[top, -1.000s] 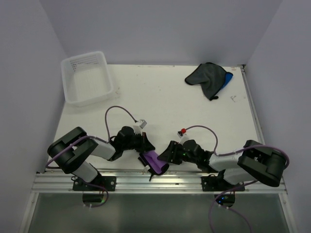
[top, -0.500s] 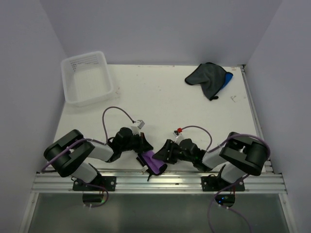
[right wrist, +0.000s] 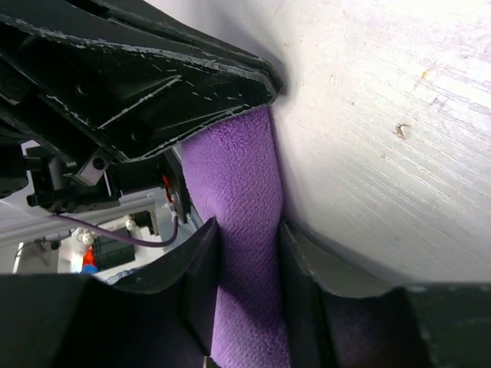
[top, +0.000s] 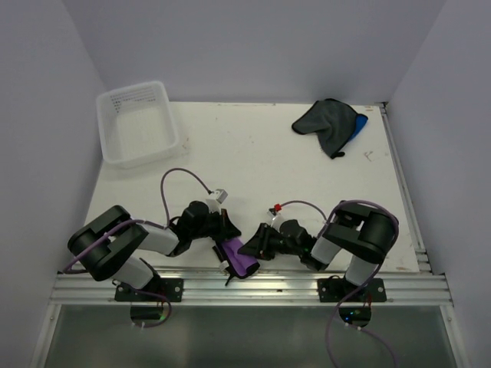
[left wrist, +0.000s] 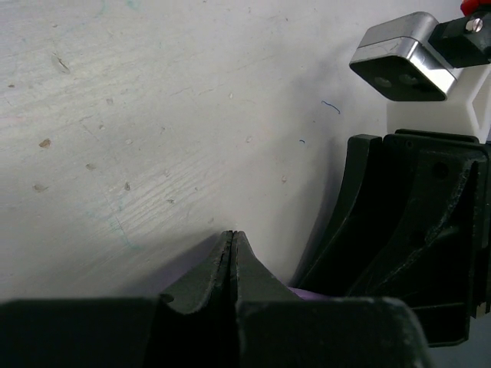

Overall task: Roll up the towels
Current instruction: Roll the towel

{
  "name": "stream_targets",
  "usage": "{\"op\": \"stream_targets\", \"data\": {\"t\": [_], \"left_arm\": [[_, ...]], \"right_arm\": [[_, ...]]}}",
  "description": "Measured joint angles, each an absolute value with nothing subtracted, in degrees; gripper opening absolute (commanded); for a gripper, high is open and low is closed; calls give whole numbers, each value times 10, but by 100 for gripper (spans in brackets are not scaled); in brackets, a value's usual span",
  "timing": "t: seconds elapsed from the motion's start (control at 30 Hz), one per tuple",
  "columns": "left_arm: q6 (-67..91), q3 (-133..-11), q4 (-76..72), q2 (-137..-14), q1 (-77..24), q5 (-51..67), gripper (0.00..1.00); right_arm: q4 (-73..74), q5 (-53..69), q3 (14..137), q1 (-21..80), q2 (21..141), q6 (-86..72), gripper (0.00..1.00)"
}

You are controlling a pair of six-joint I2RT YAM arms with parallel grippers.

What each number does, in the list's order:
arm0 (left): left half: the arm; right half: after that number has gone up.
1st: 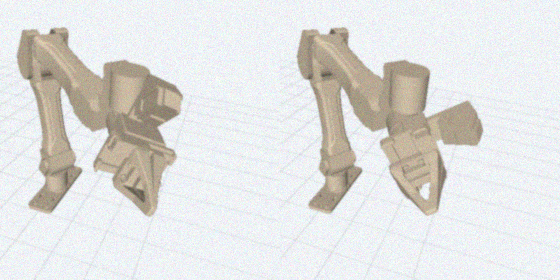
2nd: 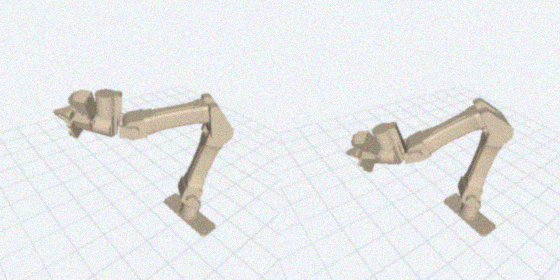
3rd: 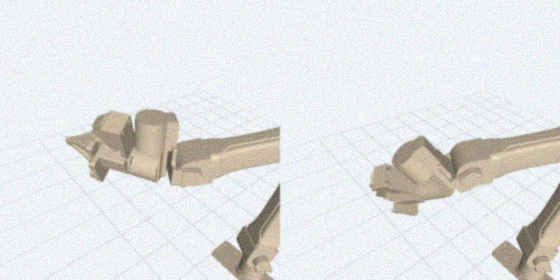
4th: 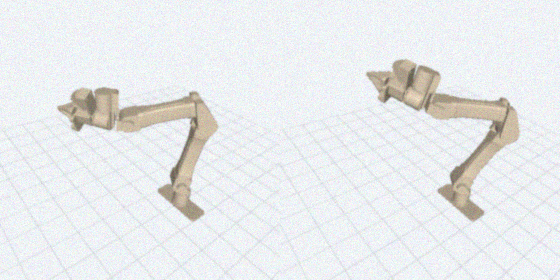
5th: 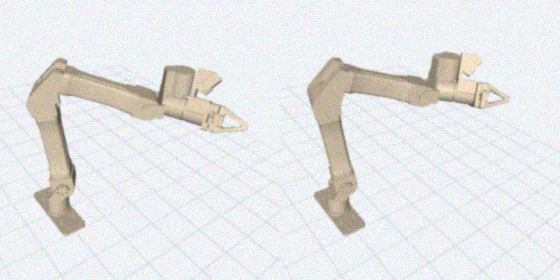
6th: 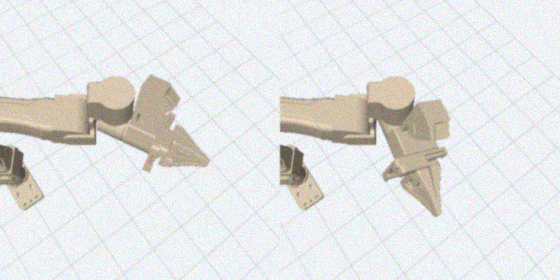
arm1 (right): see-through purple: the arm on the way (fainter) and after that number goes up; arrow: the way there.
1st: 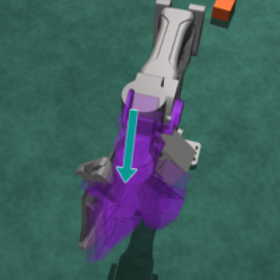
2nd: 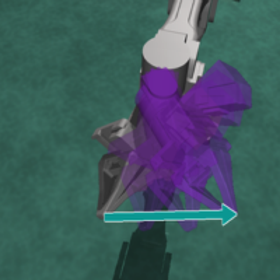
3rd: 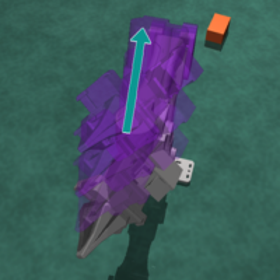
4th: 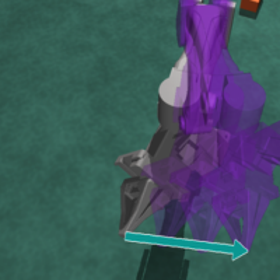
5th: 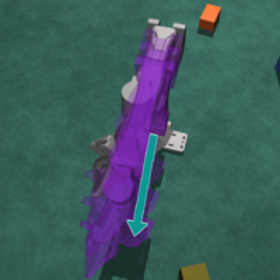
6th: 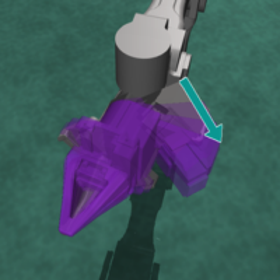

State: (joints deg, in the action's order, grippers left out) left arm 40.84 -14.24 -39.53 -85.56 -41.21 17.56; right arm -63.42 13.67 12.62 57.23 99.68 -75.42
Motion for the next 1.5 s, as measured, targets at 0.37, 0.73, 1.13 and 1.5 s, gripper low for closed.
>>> {"op": "stream_targets", "data": {"t": [0.37, 0.73, 1.13, 1.5], "left_arm": [[405, -143, -369, -831, -412, 173, 10], [383, -176, -268, -741, -410, 151, 33], [350, -212, -165, -635, -375, 111, 34], [364, -207, -168, -651, -373, 134, 34]], "right_arm": [[-534, 131, 147, 574, 936, -706, 23], [-218, 49, 234, 604, 811, -548, 22], [-37, -117, 305, 726, 771, -431, 23], [58, -293, 407, 860, 842, -339, 24]]}}
